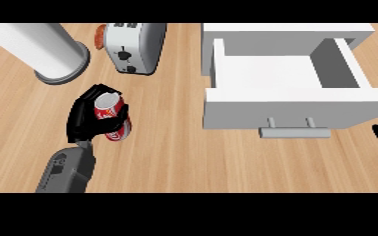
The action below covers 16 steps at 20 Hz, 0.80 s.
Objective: Pick up the can, place it into the drawer and close the drawer
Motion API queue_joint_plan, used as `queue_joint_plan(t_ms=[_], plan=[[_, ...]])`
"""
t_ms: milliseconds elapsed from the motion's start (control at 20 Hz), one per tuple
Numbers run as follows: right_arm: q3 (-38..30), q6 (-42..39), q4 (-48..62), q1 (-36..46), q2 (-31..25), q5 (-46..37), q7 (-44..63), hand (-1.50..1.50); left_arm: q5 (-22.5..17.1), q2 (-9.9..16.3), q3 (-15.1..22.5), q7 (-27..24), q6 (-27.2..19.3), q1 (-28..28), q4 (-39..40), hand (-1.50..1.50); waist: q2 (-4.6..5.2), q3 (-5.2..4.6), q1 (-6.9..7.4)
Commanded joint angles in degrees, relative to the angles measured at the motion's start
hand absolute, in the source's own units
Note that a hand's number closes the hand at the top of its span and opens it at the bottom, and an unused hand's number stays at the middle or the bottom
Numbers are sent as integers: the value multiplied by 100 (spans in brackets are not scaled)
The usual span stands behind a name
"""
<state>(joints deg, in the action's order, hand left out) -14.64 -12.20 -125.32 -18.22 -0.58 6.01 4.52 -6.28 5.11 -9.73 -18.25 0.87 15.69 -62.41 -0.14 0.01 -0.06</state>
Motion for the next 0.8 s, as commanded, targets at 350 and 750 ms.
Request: queue_joint_plan(t_ms=[350,750], plan=[[-230,-92,175,-30,-9,138,-236,-150,581,-445,1008,1790,-823,476,-2006,150,-4,5,-5],[-212,-18,179,296,-133,120,58,-150,652,-508,1384,2821,-1452,2171,-1528,150,16,1,-56]])
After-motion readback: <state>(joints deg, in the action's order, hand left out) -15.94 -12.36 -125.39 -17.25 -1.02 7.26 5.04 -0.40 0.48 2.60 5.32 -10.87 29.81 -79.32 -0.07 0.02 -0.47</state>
